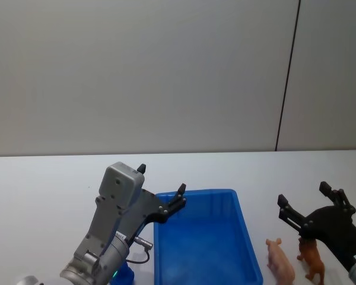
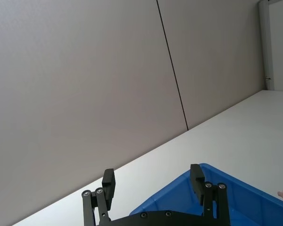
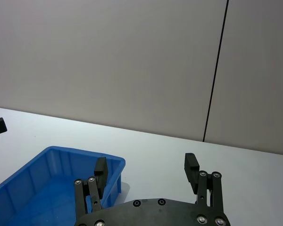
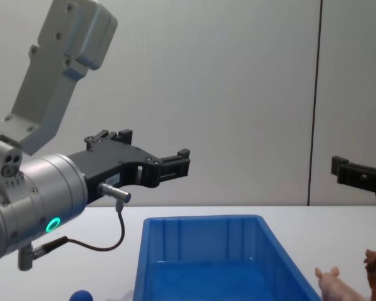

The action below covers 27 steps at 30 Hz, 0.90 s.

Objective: Pick up the two dolls from the table and place them into the box.

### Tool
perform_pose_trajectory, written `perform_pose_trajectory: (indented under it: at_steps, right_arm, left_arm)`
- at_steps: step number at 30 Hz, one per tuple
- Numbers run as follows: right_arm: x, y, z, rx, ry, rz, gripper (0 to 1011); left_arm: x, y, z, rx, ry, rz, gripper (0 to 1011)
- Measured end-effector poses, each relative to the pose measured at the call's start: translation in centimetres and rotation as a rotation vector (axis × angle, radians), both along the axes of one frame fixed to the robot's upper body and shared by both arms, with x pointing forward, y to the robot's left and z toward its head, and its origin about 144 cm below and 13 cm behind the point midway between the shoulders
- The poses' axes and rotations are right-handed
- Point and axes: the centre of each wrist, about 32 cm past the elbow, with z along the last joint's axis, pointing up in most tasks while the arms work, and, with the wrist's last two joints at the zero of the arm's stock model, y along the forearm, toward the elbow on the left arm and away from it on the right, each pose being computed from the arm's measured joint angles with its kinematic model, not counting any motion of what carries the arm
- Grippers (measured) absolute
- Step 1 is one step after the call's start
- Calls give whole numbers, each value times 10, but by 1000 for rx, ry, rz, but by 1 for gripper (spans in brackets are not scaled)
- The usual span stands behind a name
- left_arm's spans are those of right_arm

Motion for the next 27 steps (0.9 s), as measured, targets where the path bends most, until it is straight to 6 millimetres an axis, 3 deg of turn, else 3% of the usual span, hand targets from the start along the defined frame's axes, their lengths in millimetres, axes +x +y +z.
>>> perform_pose_trajectory:
  at_steps: [27]
  right_arm:
    - [0,0,0,0,0,0,1001]
  left_arm:
    - [0,0,0,0,0,0,1002]
